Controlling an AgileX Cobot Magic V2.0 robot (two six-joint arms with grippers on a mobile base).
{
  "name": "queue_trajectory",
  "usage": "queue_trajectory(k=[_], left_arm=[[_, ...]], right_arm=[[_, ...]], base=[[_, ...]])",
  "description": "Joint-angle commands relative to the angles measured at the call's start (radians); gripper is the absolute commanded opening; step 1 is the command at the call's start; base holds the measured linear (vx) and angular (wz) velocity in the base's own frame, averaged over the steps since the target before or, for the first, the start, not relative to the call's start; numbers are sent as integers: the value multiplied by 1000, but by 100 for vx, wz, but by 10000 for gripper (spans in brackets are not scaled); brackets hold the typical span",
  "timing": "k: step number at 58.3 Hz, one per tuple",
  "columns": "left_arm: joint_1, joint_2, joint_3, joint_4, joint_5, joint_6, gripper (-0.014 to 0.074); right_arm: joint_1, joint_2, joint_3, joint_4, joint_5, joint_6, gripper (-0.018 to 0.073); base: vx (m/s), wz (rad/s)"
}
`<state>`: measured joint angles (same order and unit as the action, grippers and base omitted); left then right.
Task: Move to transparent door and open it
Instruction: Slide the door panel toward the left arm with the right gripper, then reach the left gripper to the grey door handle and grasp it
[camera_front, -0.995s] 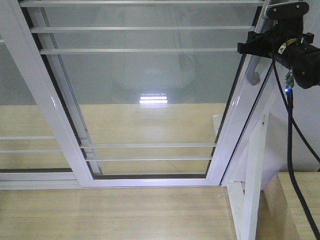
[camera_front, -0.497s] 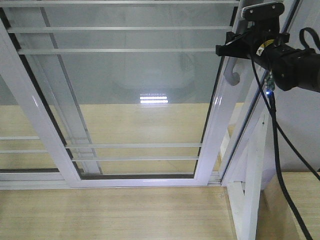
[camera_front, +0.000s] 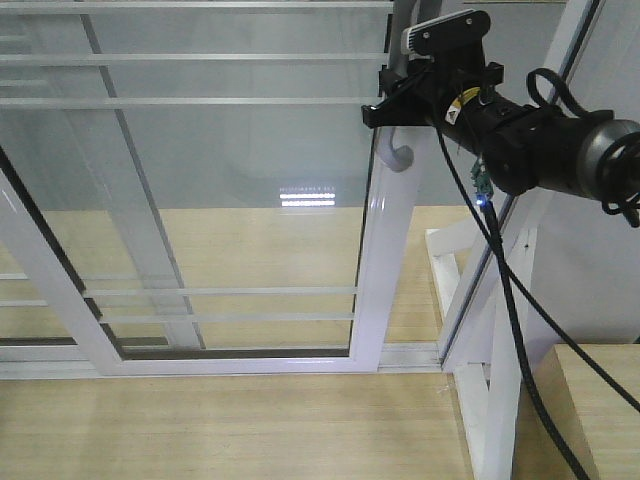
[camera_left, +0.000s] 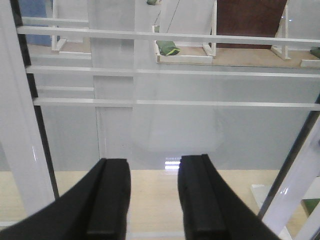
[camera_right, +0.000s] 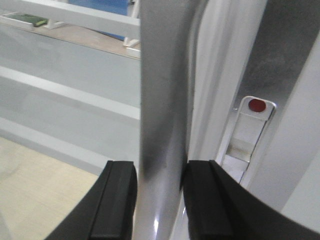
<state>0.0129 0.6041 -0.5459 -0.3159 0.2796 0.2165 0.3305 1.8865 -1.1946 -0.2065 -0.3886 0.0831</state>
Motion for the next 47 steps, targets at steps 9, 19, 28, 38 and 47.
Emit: queue_trajectory(k=[9, 19, 28, 38, 47], left_arm=[[-5, 2, -35, -16, -85, -7, 382], [-5, 2, -35, -16, -85, -7, 382], [-5, 24, -35, -16, -84, -7, 382], [-21, 111, -35, -19, -61, 2, 382], [-106, 207, -35, -100, -99, 127, 382]], right_arm=[[95, -66, -25, -35, -94, -3, 343], [114, -131, -7, -34, -17, 24, 341], [112, -317, 116, -36, 75, 18, 341], [112, -579, 336, -29, 179, 18, 341], [112, -792, 473, -21, 309, 18, 342]], base=[[0, 0], [0, 0], [0, 0], [0, 0], [0, 0]])
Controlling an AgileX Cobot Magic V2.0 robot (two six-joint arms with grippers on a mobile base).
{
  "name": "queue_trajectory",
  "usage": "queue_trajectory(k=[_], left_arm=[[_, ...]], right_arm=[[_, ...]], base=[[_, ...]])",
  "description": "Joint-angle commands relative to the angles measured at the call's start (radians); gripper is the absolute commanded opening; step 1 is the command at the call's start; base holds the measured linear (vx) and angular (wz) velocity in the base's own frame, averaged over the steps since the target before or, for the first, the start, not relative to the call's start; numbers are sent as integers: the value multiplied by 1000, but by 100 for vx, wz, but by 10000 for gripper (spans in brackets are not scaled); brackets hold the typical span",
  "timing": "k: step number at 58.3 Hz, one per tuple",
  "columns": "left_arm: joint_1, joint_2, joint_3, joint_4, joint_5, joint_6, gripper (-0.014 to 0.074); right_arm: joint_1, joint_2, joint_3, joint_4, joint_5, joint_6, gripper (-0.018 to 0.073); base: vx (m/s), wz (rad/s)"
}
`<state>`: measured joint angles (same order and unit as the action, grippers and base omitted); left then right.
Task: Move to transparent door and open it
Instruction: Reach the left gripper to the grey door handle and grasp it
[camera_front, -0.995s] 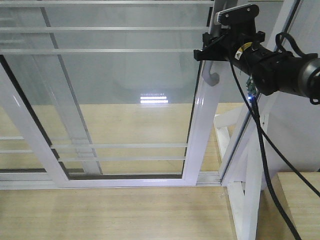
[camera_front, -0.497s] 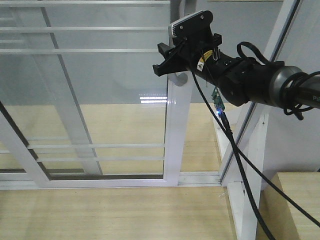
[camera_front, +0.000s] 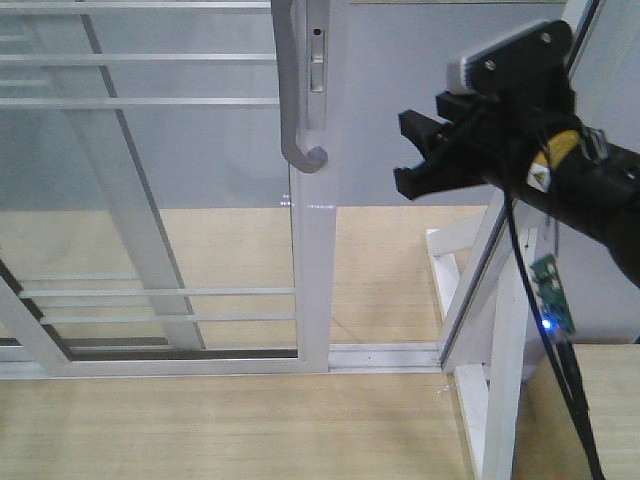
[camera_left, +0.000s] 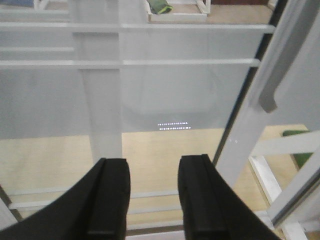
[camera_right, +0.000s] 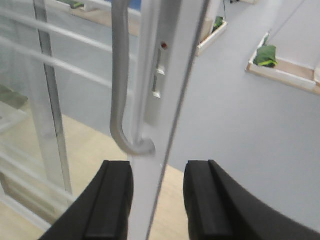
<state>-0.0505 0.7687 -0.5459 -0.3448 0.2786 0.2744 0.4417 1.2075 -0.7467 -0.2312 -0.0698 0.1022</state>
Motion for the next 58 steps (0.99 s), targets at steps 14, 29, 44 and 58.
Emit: queue_trajectory(k=[14, 29, 44, 58], left_arm=[[-237, 266, -35, -332, -368, 262, 382], [-366, 530, -194, -255, -529, 271, 412], [-372, 760, -426, -126, -681, 265, 486], [-372, 889, -582, -125, -678, 146, 498]], right_arm=[[1, -303, 84, 1, 175, -1, 342], [1, -321, 84, -7, 201, -1, 342], [1, -321, 84, -7, 239, 0, 342], [1, -321, 84, -7, 263, -1, 342]], base=[[0, 0], [0, 0], [0, 0], [0, 0]])
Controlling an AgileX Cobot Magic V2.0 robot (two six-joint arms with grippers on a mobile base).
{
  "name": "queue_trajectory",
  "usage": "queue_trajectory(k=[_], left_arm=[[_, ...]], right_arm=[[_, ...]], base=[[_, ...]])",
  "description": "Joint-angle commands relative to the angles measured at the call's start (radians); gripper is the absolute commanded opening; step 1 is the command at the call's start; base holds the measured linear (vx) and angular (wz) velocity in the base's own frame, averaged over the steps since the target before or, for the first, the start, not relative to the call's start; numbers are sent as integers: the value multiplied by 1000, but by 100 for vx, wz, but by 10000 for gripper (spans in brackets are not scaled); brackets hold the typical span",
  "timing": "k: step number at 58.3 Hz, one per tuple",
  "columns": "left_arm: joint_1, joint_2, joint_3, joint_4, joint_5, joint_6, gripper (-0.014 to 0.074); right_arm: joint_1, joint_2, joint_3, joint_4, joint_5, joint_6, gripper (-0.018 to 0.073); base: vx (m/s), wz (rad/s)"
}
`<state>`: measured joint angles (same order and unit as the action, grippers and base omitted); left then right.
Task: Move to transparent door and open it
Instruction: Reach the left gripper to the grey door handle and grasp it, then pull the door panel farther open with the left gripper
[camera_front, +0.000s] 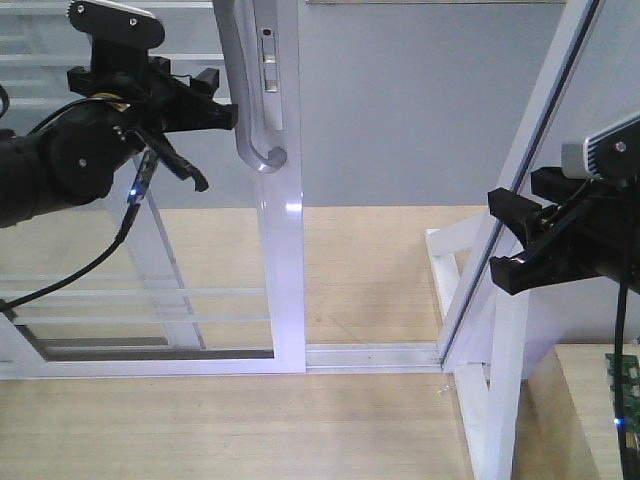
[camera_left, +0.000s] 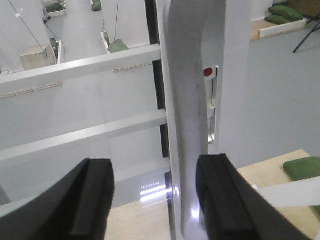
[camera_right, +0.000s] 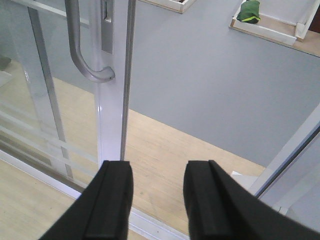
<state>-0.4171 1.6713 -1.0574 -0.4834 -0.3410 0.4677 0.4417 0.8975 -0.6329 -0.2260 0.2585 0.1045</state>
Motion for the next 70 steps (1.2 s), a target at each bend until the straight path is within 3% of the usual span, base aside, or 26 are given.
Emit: queue_trajectory(k=[1, 21, 43, 57, 70], left_arm=[[-6, -4, -81, 13, -55, -53, 498], [-6, 118, -206, 13, -14, -61, 497], [-1, 225, -319, 12, -50, -60, 496], [26, 223, -319, -7, -46, -57, 439], [84, 181, -315, -6, 88, -57, 426]], right_arm=[[1, -11, -29, -13, -65, -3, 342], [1, -11, -29, -14, -57, -3, 342], [1, -11, -29, -17, -1, -3, 342], [1, -11, -29, -59, 7, -3, 342], [1, -11, -29, -61, 12, 1, 342]], base=[[0, 0], [0, 0], [0, 0], [0, 0], [0, 0]])
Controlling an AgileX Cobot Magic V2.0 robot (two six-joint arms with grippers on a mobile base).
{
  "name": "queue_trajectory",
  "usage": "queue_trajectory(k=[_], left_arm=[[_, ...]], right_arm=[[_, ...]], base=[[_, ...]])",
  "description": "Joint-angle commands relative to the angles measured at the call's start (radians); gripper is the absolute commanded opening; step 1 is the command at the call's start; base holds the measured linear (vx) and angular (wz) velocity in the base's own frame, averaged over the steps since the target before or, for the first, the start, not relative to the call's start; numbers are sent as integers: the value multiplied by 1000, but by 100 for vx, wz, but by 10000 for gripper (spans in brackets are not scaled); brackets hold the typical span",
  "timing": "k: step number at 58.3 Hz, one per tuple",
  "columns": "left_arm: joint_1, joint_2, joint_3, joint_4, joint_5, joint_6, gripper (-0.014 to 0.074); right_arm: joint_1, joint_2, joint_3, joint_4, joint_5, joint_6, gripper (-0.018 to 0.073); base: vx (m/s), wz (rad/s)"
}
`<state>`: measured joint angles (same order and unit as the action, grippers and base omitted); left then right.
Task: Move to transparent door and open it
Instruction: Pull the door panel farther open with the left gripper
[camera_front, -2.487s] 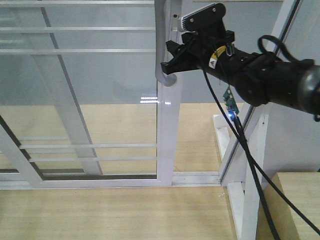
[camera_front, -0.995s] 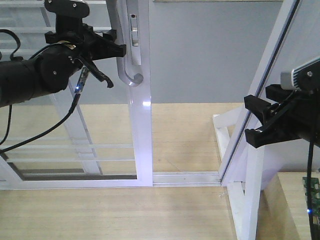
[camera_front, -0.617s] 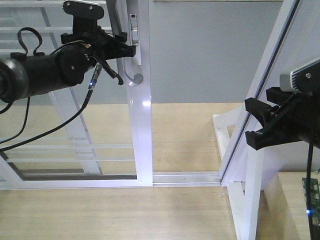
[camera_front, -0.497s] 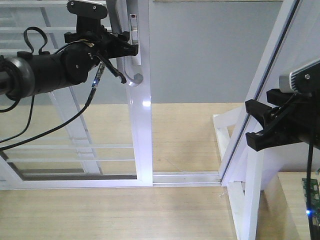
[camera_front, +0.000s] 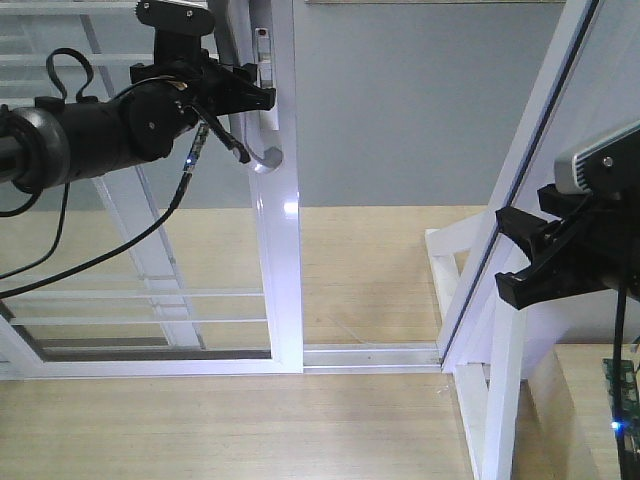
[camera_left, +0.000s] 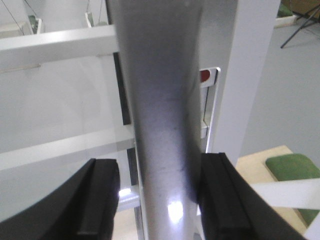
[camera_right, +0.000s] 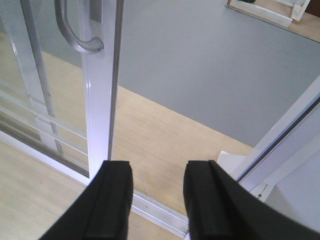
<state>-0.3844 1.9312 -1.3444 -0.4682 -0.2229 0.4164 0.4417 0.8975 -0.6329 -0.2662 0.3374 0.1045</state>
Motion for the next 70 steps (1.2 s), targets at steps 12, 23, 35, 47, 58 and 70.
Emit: queue_trajectory(k=[12, 23, 35, 47, 58, 70], left_arm=[[94, -105, -28, -21, 49, 0, 426], [126, -122, -28, -21, 92, 65, 426], [182, -152, -28, -21, 148, 82, 426], [262, -182, -28, -19, 206, 82, 426], [324, -204, -28, -10, 269, 82, 426], [366, -237, -28, 67, 362, 82, 426]], right_arm=[[1, -11, -29, -21, -67, 5, 342], [1, -11, -29, -21, -67, 5, 342], [1, -11, -29, -21, -67, 5, 342], [1, -11, -29, -21, -67, 26, 342], [1, -11, -29, -21, -67, 26, 342], [1, -11, -29, -21, -67, 26, 342]], base=[[0, 0], [0, 0], [0, 0], [0, 0], [0, 0], [0, 0]])
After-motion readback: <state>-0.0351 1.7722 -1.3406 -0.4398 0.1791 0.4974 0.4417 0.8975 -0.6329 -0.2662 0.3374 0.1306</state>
